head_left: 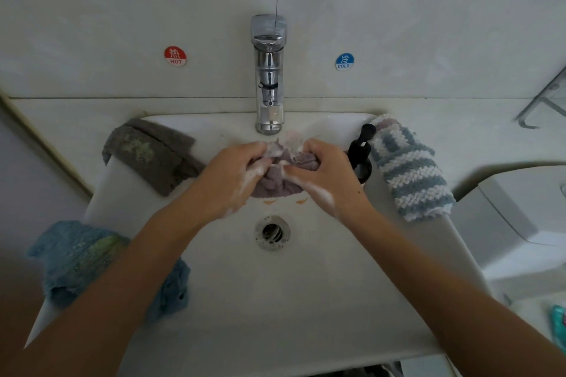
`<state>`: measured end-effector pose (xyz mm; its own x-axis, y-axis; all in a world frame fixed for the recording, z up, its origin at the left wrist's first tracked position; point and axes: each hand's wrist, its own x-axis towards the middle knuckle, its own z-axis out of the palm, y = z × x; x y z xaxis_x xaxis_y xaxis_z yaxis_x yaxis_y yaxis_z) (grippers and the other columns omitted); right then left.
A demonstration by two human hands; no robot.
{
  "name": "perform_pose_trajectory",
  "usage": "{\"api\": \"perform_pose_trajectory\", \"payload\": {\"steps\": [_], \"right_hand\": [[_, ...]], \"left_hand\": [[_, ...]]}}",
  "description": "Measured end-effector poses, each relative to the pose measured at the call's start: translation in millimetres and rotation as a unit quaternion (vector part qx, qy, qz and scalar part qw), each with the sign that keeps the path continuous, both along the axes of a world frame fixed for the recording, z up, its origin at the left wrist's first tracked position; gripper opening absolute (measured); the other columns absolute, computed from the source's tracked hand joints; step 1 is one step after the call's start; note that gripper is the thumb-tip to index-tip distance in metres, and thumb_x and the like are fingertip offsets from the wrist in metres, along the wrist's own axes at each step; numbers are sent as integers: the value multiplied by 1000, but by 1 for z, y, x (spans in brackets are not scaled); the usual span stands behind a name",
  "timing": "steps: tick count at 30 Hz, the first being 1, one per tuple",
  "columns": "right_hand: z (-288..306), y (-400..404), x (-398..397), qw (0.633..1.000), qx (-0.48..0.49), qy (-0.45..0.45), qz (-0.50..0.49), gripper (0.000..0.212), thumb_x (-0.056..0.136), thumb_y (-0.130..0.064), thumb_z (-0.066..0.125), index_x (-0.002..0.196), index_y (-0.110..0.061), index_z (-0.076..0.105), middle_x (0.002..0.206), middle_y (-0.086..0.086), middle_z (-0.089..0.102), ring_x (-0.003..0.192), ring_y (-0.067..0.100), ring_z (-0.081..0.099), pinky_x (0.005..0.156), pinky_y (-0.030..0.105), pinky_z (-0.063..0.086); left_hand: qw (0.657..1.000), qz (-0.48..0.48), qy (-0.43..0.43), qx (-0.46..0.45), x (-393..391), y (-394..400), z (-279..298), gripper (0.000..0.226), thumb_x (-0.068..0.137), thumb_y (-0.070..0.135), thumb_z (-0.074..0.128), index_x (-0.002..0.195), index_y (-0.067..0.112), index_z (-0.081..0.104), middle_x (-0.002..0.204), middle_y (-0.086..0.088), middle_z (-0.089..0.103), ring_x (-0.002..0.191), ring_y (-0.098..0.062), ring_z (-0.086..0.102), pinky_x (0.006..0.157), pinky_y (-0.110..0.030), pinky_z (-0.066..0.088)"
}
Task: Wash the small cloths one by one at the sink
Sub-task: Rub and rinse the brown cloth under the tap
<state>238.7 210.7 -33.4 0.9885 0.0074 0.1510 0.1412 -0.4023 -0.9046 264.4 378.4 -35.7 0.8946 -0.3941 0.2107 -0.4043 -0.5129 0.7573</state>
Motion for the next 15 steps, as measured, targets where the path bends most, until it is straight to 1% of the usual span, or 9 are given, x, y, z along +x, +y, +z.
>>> {"api": "perform_pose_trajectory", "payload": {"steps": [2, 3, 6, 7, 9, 10, 12, 13, 15], "right_hand": [[-2, 0, 0, 1000, 7, -12, -25, 43, 87, -10, 69, 60, -23, 38, 42, -21, 42, 43, -1, 39, 45, 11, 30], [-2, 0, 1, 999, 11, -16, -41, 44, 87, -10, 68, 61, -23, 36, 42, -21, 42, 43, -1, 39, 45, 12, 29], [-5, 0, 5, 995, 58, -14, -78, 42, 88, -11, 67, 62, -22, 34, 47, -16, 40, 46, 2, 35, 45, 17, 31], [-5, 0, 6, 992, 87, -6, -93, 41, 89, -13, 66, 64, -19, 34, 52, -13, 39, 46, 5, 35, 42, 19, 31], [-4, -1, 8, 981, 149, 19, -122, 39, 91, -16, 65, 68, -16, 34, 58, 0, 37, 45, 9, 33, 36, 19, 28], [-4, -1, 9, 975, 177, 28, -134, 37, 92, -18, 65, 69, -15, 36, 58, 3, 37, 44, 11, 33, 34, 19, 27], [-6, 2, 8, 966, 204, 43, -156, 35, 93, -22, 63, 69, -14, 39, 57, 4, 40, 43, 14, 36, 34, 18, 26], [-7, 5, 7, 964, 208, 50, -160, 34, 95, -24, 62, 68, -14, 42, 56, 3, 42, 42, 15, 38, 34, 18, 25], [-10, 14, 0, 964, 209, 61, -150, 31, 98, -23, 57, 70, -13, 48, 53, 1, 45, 41, 13, 40, 34, 17, 24]], "left_hand": [[1000, 9, -14, 20, -1, -5, -6, 22, 101, 22, 44, 82, 16, 53, 76, -9, 63, 72, -20, 62, 68, -47, 50], [999, 16, -20, 33, -2, -7, -6, 23, 101, 31, 41, 90, 14, 53, 79, -11, 64, 75, -25, 63, 70, -50, 50], [997, 36, -37, 63, -11, -14, -5, 53, 89, 62, 28, 111, 22, 54, 87, -4, 66, 81, -22, 63, 74, -44, 51], [995, 35, -49, 78, -15, -17, -4, 58, 87, 65, 25, 121, 26, 53, 92, -2, 68, 84, -22, 63, 76, -43, 51], [991, 31, -64, 114, -20, -24, -5, 51, 94, 59, 28, 132, 31, 48, 97, -3, 70, 89, -23, 64, 77, -38, 49], [989, 33, -71, 123, -21, -29, -6, 45, 97, 53, 31, 132, 30, 48, 96, -3, 70, 88, -23, 63, 74, -35, 47], [989, 56, -88, 109, -25, -38, -9, 33, 99, 44, 36, 119, 26, 55, 87, -2, 69, 82, -22, 63, 68, -33, 45], [989, 71, -90, 88, -27, -42, -10, 30, 99, 41, 35, 109, 23, 57, 80, -1, 68, 78, -22, 63, 68, -34, 46], [992, 109, -53, 40, -26, -48, -15, 32, 100, 38, 32, 86, 21, 54, 70, 0, 61, 73, -24, 62, 66, -35, 47]]}}
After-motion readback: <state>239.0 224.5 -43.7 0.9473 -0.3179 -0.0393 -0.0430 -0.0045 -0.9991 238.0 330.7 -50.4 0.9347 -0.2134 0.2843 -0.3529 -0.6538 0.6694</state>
